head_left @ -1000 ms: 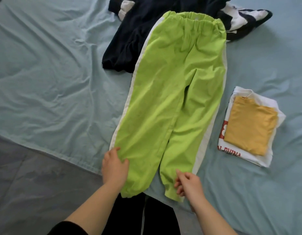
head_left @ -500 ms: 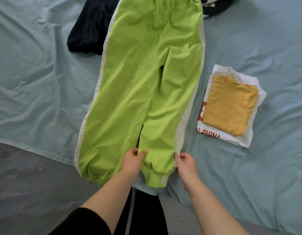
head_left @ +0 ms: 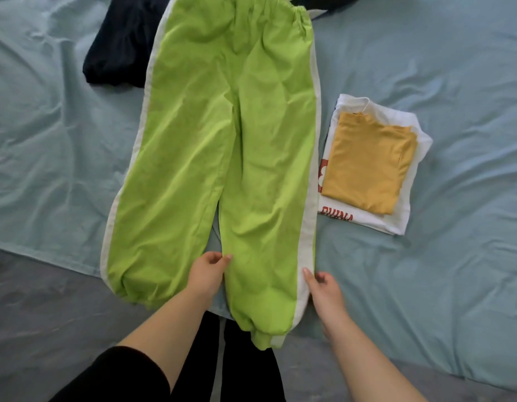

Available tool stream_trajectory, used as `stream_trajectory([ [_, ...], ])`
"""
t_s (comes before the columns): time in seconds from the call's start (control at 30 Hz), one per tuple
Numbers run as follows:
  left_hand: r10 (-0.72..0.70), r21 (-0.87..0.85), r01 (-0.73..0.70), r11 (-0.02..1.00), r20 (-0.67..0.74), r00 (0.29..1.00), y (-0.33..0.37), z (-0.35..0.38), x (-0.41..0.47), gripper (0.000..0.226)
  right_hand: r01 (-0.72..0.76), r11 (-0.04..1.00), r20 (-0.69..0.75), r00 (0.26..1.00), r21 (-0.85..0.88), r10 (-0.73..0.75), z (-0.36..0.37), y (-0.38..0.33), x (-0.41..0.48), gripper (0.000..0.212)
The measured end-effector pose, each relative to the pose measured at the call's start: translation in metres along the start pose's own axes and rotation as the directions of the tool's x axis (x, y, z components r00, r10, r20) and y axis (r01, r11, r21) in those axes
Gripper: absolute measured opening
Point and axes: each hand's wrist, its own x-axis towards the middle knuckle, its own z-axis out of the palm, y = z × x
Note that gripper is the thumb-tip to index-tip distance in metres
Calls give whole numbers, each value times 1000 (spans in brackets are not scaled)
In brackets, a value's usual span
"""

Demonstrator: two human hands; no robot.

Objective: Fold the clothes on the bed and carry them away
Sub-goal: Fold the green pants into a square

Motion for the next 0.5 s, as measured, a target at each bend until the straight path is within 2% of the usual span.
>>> stream_trajectory([
  [0.1,3,87,1,996,-40,999,-6,-3,0,19,112,982,-45,992,-153,-120,-8,-4,6,21],
  [0.2,-32,178,28,984,22,999,-10,-9,1,13,63,972,-55,996,-225,-77,-17,10,2,20],
  [0.3,-32,296,9,955,73,997,2,-17,2,13,18,977,-90,995,-212,-38,-17,9,2,10],
  [0.4,95,283,-82,956,-31,995,22,-37,11,17,31,982,-121,991,-186,-54,-8,-8,3,24],
  [0.5,156,236,-116,965,-158,975,47,-68,28,20,105,955,-101,985,-278,-138,8,-33,3,35],
])
